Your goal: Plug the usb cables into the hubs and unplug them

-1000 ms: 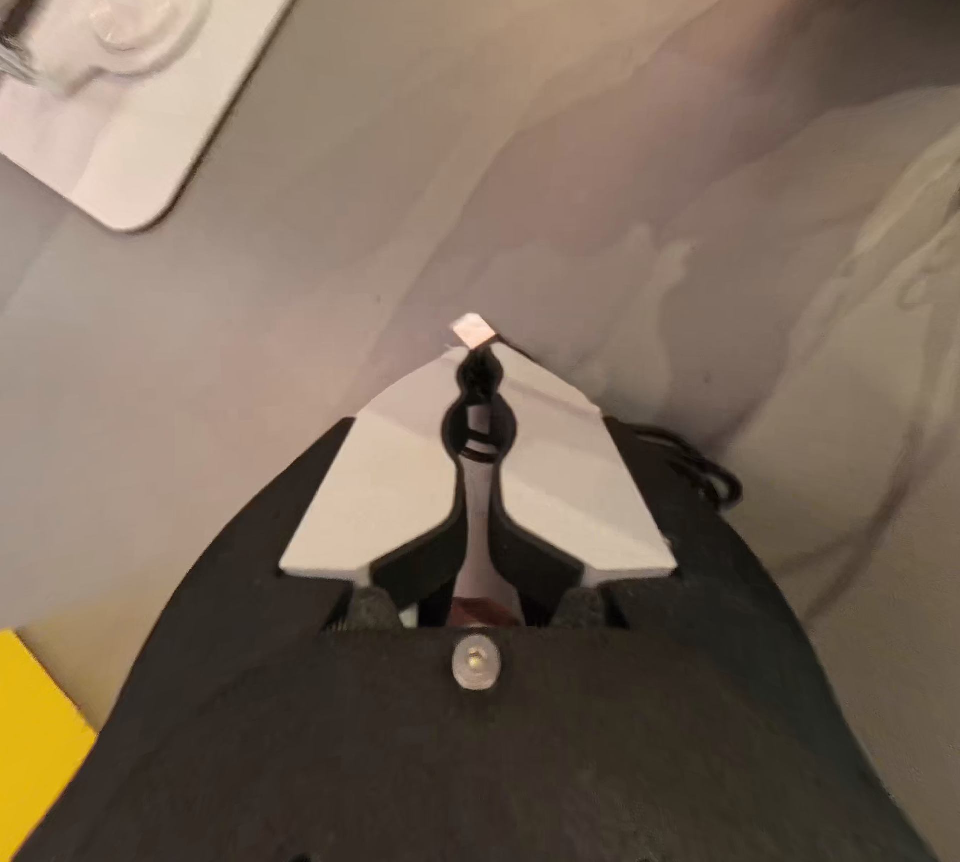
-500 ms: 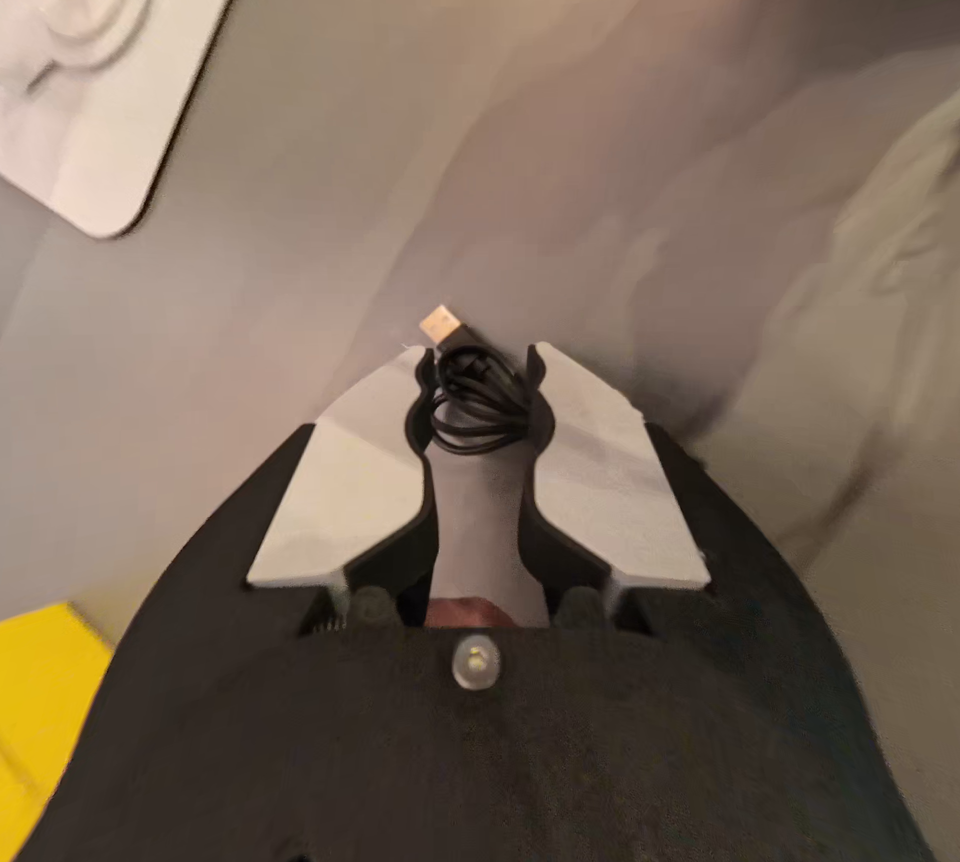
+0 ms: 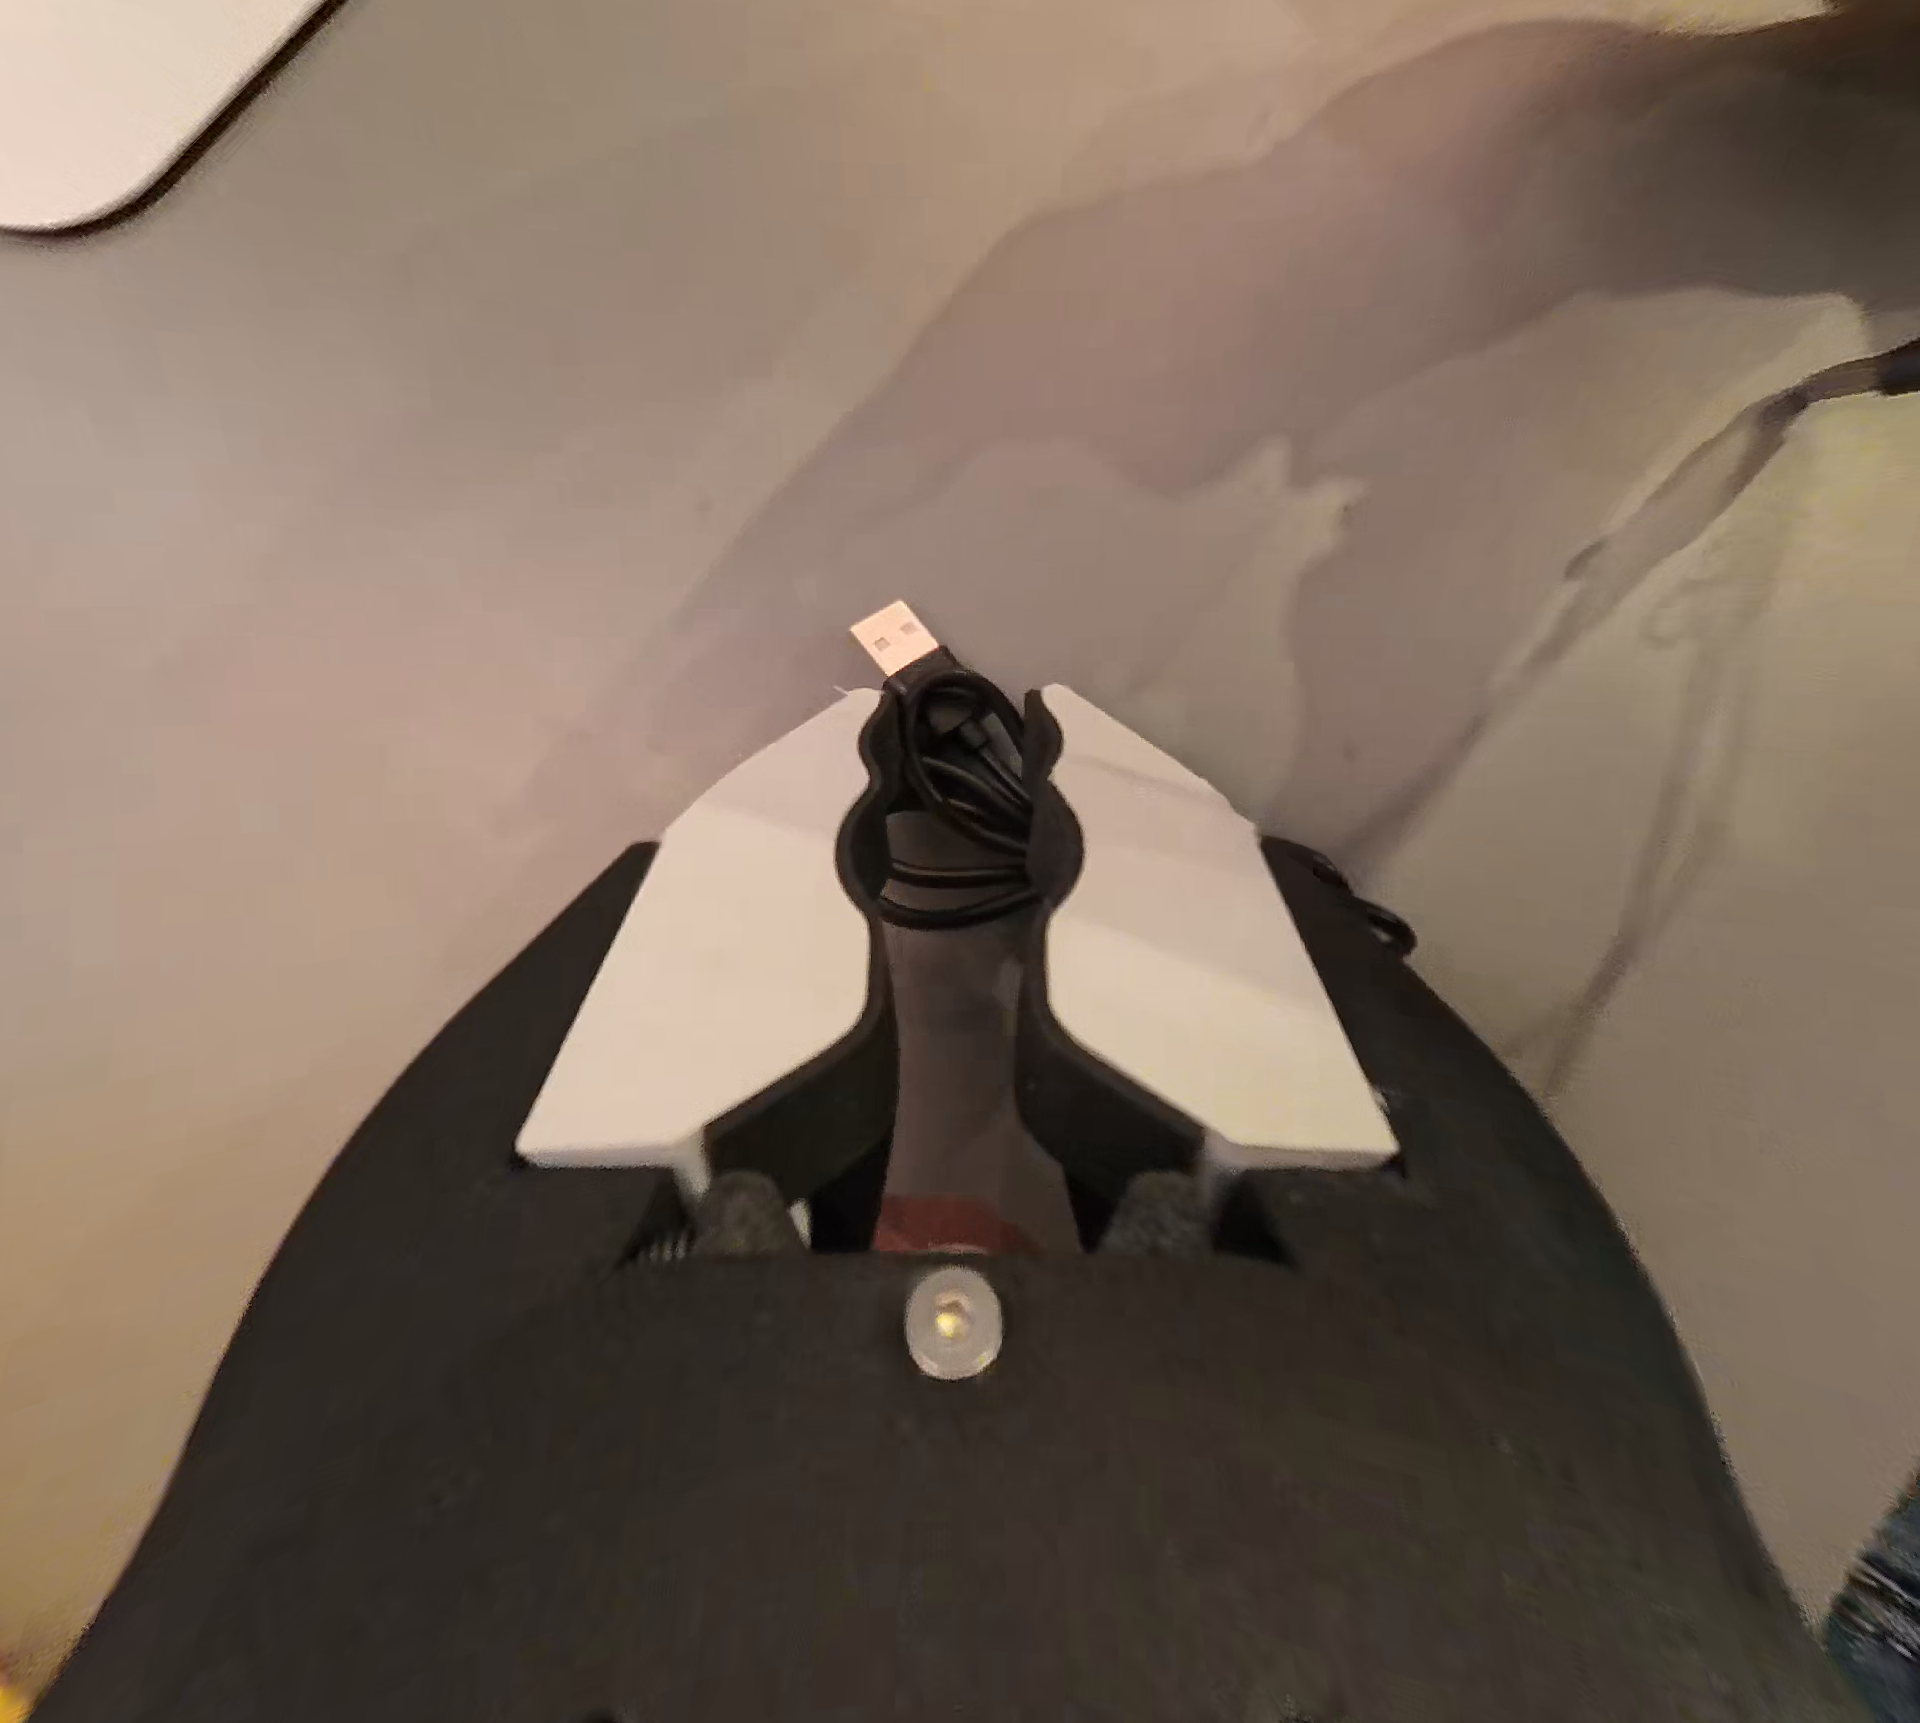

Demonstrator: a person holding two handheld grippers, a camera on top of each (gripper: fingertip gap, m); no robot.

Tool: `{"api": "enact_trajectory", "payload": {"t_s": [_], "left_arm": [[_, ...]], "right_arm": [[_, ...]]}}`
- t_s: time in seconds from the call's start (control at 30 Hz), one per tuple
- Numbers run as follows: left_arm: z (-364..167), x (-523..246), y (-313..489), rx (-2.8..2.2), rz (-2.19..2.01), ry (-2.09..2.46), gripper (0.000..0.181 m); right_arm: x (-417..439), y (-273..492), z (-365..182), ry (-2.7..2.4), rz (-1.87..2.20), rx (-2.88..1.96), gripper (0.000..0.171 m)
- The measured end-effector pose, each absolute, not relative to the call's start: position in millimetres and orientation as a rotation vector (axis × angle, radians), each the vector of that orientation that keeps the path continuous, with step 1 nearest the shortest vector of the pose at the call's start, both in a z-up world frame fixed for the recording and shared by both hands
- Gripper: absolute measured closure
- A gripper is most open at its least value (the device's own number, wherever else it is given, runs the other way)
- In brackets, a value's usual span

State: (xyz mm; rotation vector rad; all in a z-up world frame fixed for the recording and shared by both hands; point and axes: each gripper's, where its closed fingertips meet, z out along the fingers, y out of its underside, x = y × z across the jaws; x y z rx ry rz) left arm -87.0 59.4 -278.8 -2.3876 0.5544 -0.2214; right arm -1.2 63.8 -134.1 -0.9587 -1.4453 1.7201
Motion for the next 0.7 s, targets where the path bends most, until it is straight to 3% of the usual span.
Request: {"api": "enact_trajectory", "payload": {"t_s": [0.47,0.6,0.7], "left_arm": [[-225.4,-62.7,81.0,-2.084,-0.678,0.36,0.162],[-196.5,-88.6,108.9,-1.967,-0.194,0.42,0.162],[-173.2,-113.3,110.6,-1.82,0.406,0.53,0.162]], "right_arm": [[0.0,67.4,-134.7,-1.437,1.714,-0.965,0.045],[1.1,68.9,-133.7,-1.431,1.709,-0.965,0.045],[2.1,70.2,-132.5,-1.426,1.707,-0.962,0.045]]}}
